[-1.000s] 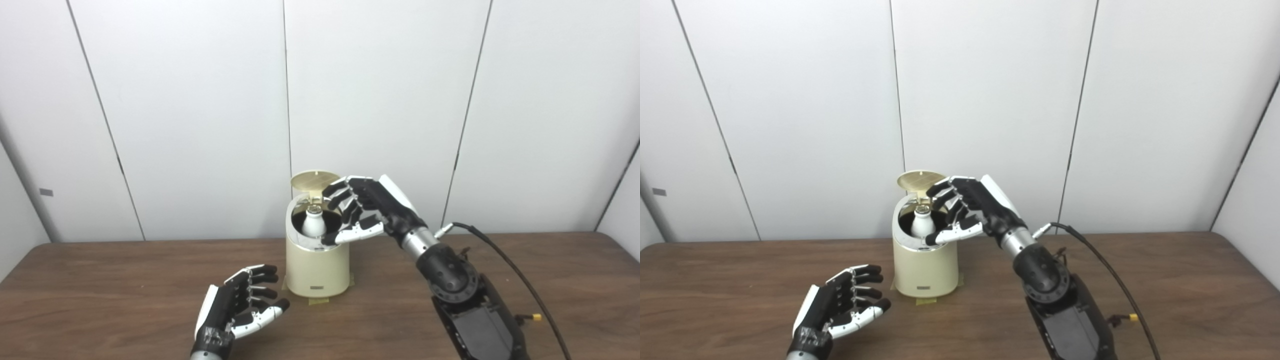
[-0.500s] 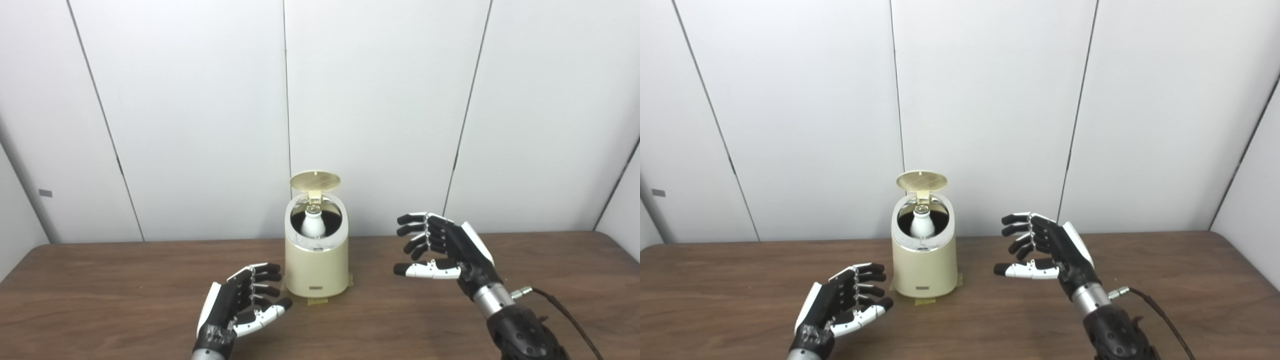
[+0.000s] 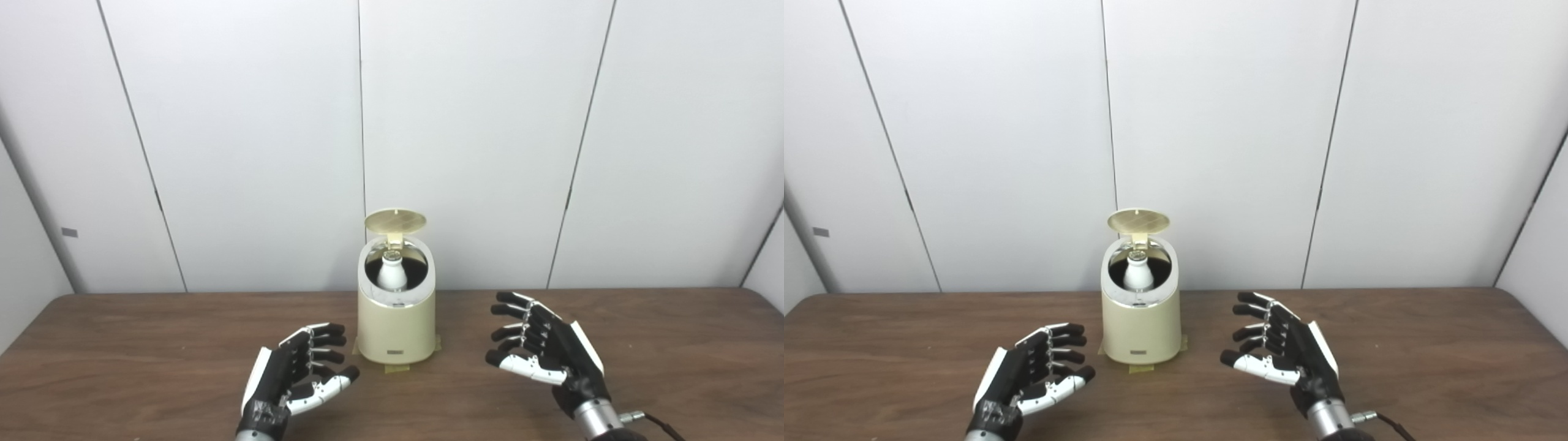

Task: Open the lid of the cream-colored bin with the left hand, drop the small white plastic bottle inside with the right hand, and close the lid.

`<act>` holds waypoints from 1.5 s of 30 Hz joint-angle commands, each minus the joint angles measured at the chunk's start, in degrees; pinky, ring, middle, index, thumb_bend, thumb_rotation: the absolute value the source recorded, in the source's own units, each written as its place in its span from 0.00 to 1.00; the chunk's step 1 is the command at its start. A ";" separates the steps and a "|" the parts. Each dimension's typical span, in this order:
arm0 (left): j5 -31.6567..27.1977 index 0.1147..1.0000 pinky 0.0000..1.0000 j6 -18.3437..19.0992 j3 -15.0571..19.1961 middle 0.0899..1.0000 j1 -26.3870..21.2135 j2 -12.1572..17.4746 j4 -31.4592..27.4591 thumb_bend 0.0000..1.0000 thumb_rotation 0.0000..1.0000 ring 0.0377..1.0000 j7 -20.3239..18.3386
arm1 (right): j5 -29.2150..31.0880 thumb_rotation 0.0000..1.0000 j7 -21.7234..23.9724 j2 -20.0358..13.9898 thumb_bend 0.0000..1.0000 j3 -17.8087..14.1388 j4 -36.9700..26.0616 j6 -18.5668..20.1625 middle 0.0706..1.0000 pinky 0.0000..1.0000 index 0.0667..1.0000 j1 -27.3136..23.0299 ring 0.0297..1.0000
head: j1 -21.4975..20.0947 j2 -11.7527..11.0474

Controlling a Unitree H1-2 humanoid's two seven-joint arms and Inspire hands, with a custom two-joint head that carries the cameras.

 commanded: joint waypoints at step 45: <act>22.59 0.91 0.95 1.10 -11.91 0.98 -38.21 12.31 13.43 0.89 0.47 1.00 -5.18 | 2.44 0.18 -2.04 1.35 0.78 0.21 -2.69 -3.35 0.67 0.41 0.70 0.23 0.53 | -0.92 -0.53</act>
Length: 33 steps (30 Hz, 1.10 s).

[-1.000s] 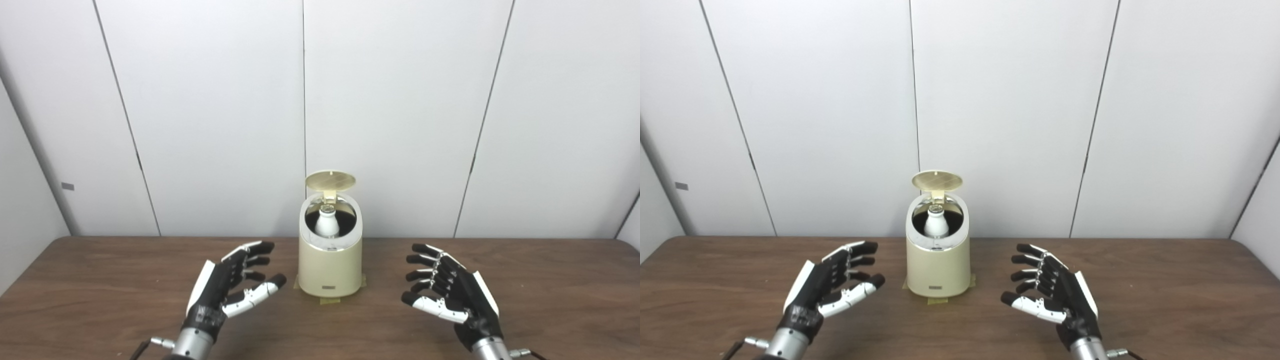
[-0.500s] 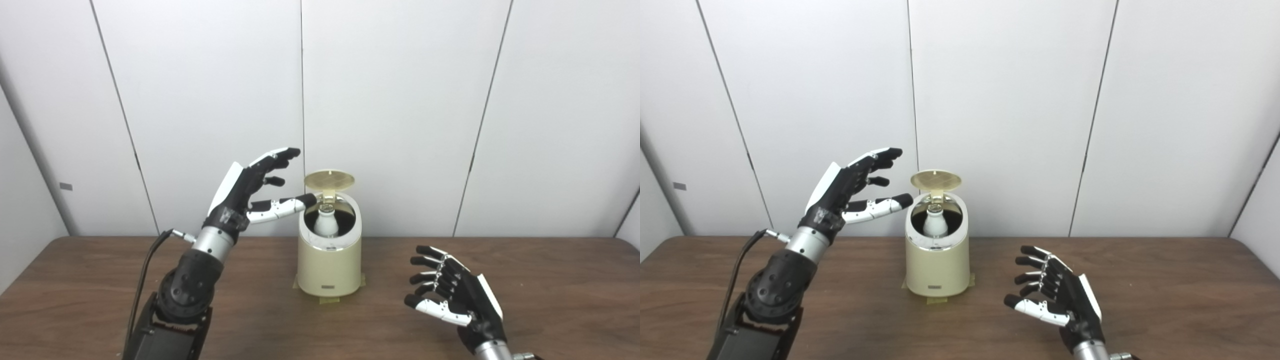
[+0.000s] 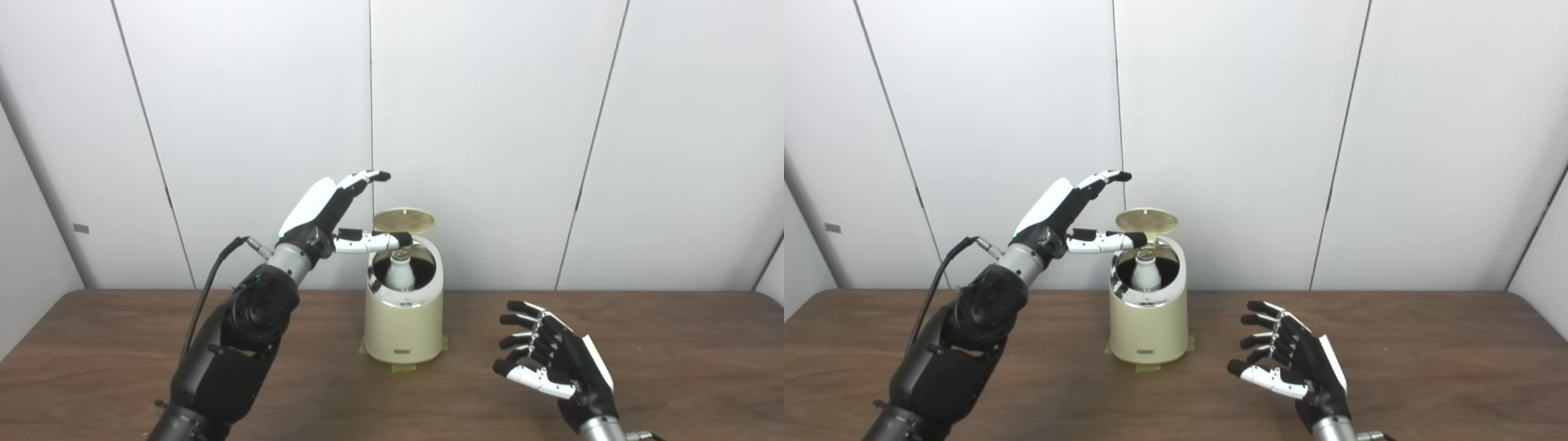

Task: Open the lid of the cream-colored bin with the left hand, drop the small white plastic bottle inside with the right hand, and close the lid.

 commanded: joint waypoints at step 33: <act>2.14 0.76 1.00 -4.12 -2.52 0.82 -1.56 4.63 -6.00 0.91 0.50 1.00 -8.92 | -0.07 0.17 -1.38 1.12 0.80 0.18 -2.42 0.07 0.65 0.39 0.70 -2.12 0.52 | -1.35 0.69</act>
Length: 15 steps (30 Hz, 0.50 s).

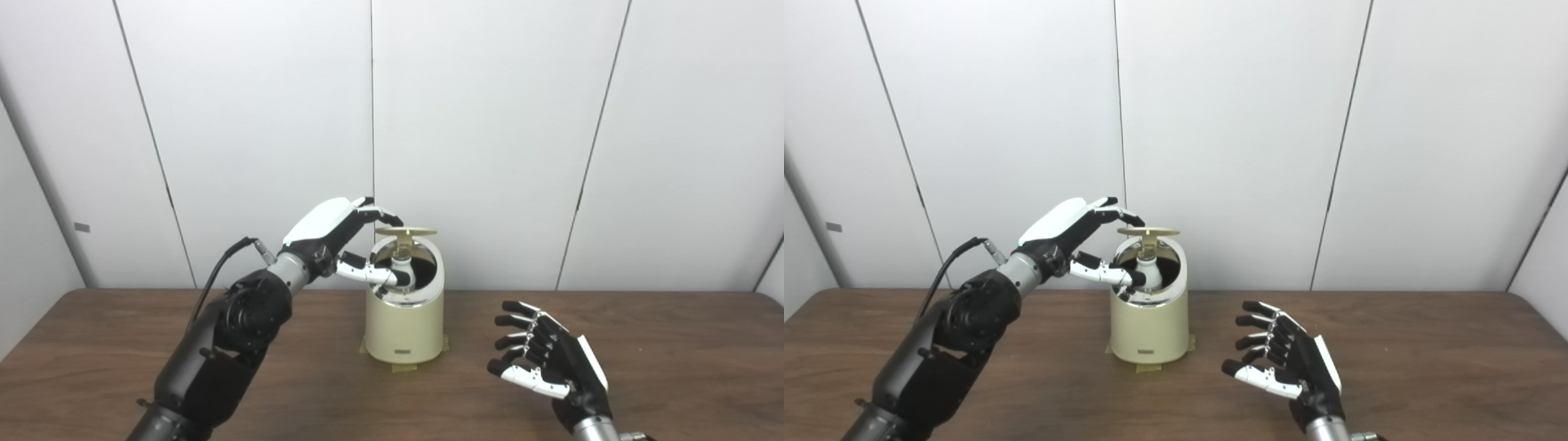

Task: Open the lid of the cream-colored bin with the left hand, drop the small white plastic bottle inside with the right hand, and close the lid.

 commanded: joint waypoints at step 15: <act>0.68 0.75 1.00 -1.80 0.27 0.82 0.90 0.91 -6.75 0.91 0.49 1.00 -1.40 | -0.15 0.16 -1.33 0.23 0.79 0.42 -3.72 1.69 0.65 0.40 0.69 -1.74 0.52 | -0.40 0.68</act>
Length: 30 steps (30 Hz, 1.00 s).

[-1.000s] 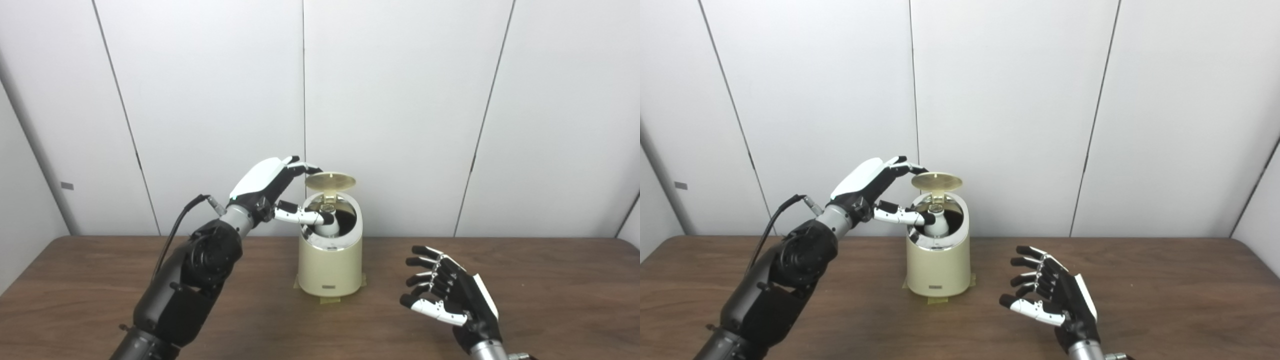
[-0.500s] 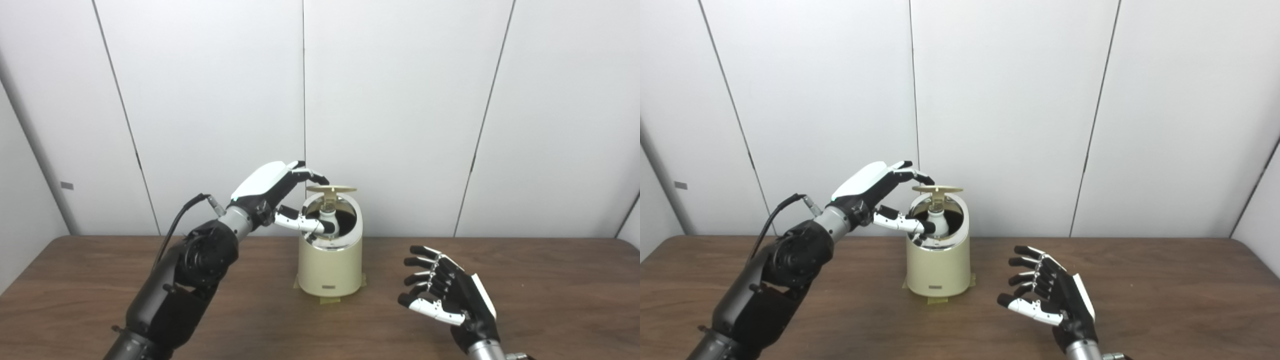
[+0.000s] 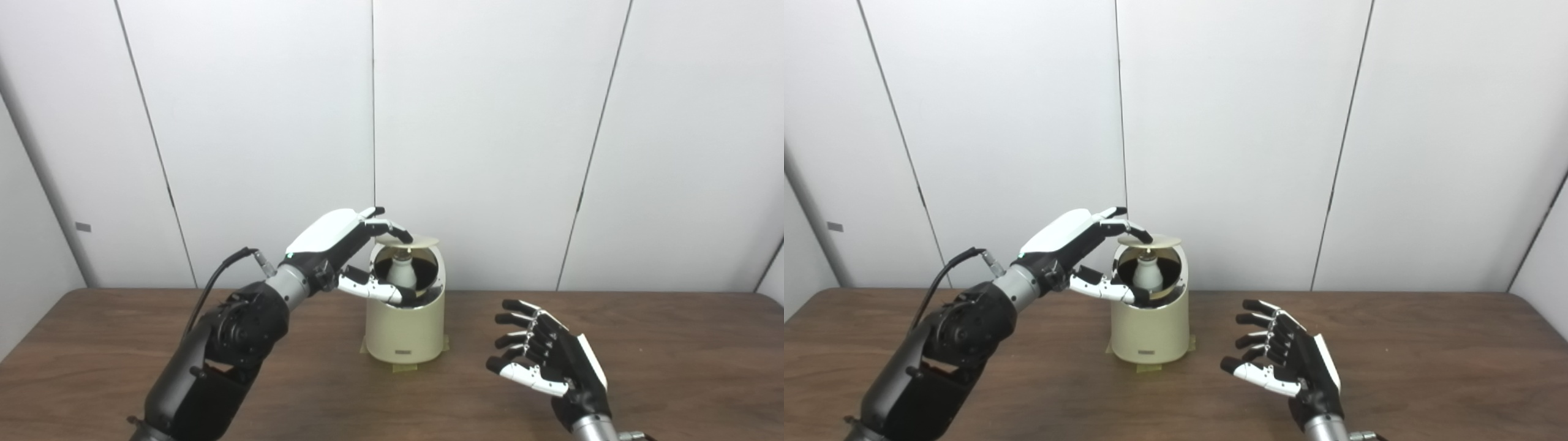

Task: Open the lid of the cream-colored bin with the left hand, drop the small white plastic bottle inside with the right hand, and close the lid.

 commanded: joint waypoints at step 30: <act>19.83 0.73 1.00 -5.01 -8.76 0.76 0.97 2.77 0.90 0.94 0.45 0.98 -1.95 | 0.65 0.15 -0.33 0.10 0.80 -0.18 -3.76 0.20 0.65 0.38 0.70 -1.79 0.50 | -0.32 1.34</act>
